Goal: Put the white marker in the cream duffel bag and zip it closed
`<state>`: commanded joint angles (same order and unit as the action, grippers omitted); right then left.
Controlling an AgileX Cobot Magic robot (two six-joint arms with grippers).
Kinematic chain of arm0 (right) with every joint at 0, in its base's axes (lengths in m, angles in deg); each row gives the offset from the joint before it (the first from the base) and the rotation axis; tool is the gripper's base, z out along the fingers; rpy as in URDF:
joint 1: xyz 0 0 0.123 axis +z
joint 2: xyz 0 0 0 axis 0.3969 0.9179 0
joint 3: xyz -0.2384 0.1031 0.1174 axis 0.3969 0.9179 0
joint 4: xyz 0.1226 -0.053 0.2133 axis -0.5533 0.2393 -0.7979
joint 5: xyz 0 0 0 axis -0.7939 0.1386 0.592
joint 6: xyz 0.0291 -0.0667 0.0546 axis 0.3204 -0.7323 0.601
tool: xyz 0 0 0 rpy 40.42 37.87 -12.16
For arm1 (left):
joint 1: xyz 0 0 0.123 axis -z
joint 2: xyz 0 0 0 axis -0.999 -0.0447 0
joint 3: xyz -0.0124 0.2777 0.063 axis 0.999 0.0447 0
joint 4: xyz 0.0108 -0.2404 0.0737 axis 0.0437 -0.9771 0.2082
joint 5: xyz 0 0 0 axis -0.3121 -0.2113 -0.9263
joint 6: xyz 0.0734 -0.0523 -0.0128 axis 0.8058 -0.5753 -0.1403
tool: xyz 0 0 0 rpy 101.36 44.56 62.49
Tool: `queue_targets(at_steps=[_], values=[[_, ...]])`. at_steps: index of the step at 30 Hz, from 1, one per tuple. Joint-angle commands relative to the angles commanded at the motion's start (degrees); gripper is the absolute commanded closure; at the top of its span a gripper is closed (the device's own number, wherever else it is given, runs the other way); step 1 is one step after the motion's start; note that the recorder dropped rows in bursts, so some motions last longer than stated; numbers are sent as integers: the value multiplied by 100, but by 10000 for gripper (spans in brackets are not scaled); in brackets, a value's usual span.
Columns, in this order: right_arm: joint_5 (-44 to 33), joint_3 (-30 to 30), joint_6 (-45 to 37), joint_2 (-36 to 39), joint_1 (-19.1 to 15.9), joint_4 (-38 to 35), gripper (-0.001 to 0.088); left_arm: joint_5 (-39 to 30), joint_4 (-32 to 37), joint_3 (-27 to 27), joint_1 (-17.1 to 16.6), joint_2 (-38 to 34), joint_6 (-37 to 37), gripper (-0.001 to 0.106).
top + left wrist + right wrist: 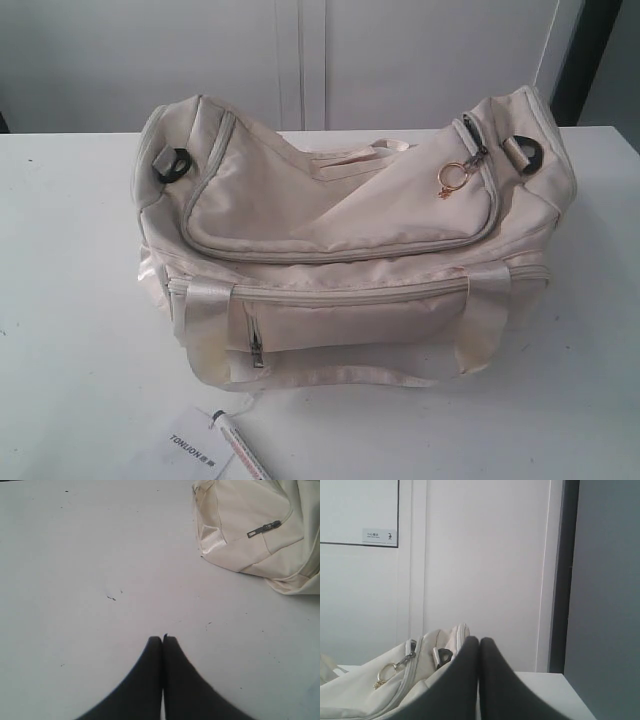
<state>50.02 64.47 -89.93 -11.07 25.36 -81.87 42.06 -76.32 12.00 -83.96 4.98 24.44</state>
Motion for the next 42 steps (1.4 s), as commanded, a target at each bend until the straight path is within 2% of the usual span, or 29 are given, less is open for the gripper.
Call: queue_targets(at_steps=[10, 25, 34, 42], values=[[-145, -43, -39, 0, 0, 0, 868, 0, 0, 0, 0, 0, 0, 1053], [-2054, -1036, -47, 11, 0, -8, 868, 0, 0, 0, 0, 0, 0, 1053], [-2367, -1607, -47, 477, 0, -8, 868, 0, 0, 0, 0, 0, 0, 1053], [-3120, -2233, -47, 1222, 0, -8, 868, 0, 0, 0, 0, 0, 0, 1053]])
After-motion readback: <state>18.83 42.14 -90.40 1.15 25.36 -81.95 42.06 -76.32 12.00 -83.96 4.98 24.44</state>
